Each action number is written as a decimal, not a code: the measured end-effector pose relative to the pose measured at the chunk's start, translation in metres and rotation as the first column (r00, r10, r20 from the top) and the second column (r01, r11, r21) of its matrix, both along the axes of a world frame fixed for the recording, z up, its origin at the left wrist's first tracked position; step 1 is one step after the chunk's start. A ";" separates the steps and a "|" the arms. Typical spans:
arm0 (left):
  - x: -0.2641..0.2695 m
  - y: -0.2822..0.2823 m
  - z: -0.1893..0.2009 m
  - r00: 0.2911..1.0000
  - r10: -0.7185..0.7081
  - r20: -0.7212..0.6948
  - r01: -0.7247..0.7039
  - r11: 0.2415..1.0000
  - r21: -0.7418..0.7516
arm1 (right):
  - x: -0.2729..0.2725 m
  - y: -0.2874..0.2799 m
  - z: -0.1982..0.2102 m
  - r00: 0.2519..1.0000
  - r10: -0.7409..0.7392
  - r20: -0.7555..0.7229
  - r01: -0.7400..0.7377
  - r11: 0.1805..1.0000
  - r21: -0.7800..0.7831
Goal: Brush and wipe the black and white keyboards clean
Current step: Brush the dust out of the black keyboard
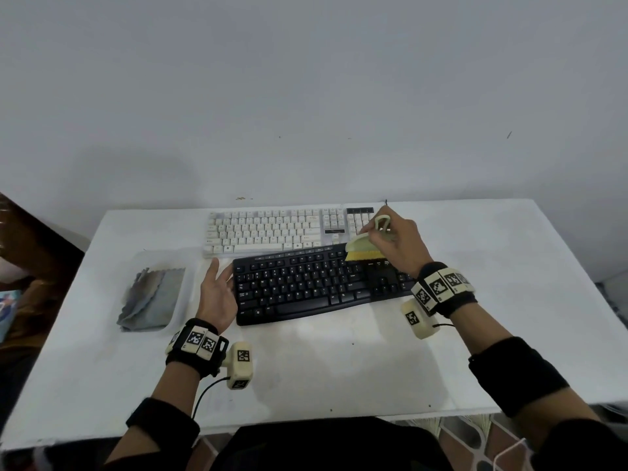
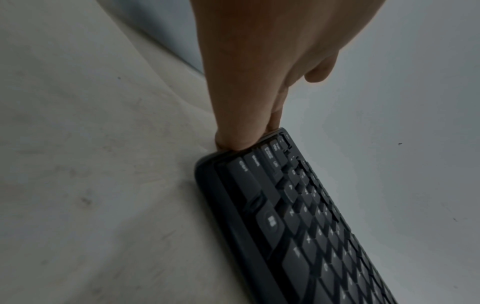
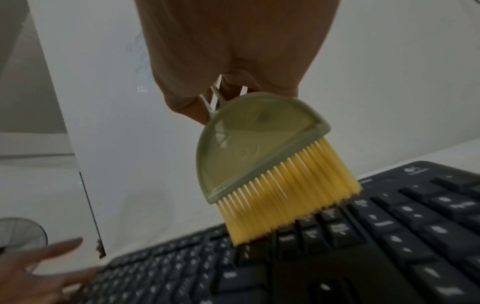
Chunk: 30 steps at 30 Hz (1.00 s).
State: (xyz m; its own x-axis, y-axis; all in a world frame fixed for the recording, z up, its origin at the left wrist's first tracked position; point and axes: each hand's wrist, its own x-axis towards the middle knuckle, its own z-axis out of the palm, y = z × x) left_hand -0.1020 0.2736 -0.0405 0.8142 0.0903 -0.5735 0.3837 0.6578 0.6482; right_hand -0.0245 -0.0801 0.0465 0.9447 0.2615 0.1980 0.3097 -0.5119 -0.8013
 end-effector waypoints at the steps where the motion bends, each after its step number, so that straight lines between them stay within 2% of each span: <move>1: 0.000 0.000 -0.001 1.000 0.002 0.000 -0.002 1.000 0.000 | -0.001 -0.001 -0.002 1.000 0.015 -0.009 -0.015 1.000 -0.024; 4: 0.001 -0.002 -0.001 1.000 0.005 0.006 -0.005 1.000 0.001 | -0.001 -0.016 -0.009 1.000 -0.020 -0.016 0.019 0.995 -0.102; 9: 0.001 -0.002 -0.001 1.000 0.012 0.010 -0.012 1.000 0.008 | 0.001 -0.034 -0.005 0.994 -0.104 0.011 0.105 0.992 -0.074; 13: 0.001 -0.001 -0.003 1.000 0.005 0.007 -0.005 1.000 0.017 | -0.003 -0.017 -0.003 0.998 -0.067 0.007 0.067 0.998 -0.003; 17: 0.001 -0.001 -0.003 1.000 0.009 0.011 -0.009 1.000 0.018 | -0.004 -0.016 -0.006 1.000 -0.027 -0.013 0.026 0.997 -0.072; 21: 0.000 -0.003 0.001 1.000 0.008 0.010 -0.008 1.000 0.024 | 0.001 -0.044 -0.006 0.995 -0.103 -0.013 0.101 0.990 -0.103; 26: 0.001 -0.001 -0.001 1.000 0.002 0.010 -0.002 0.999 0.034 | 0.000 -0.044 0.002 0.989 -0.144 0.028 0.145 0.989 -0.014; 30: 0.001 -0.001 -0.001 1.000 -0.003 0.004 0.003 0.999 0.039 | -0.005 -0.020 0.008 0.995 -0.083 0.057 0.079 0.994 0.078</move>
State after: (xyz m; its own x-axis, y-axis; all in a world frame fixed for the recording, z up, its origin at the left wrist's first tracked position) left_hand -0.1013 0.2723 -0.0417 0.8171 0.1099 -0.5659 0.3826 0.6308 0.6750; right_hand -0.0292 -0.0998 0.0543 0.9478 0.1669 0.2717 0.3187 -0.4760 -0.8197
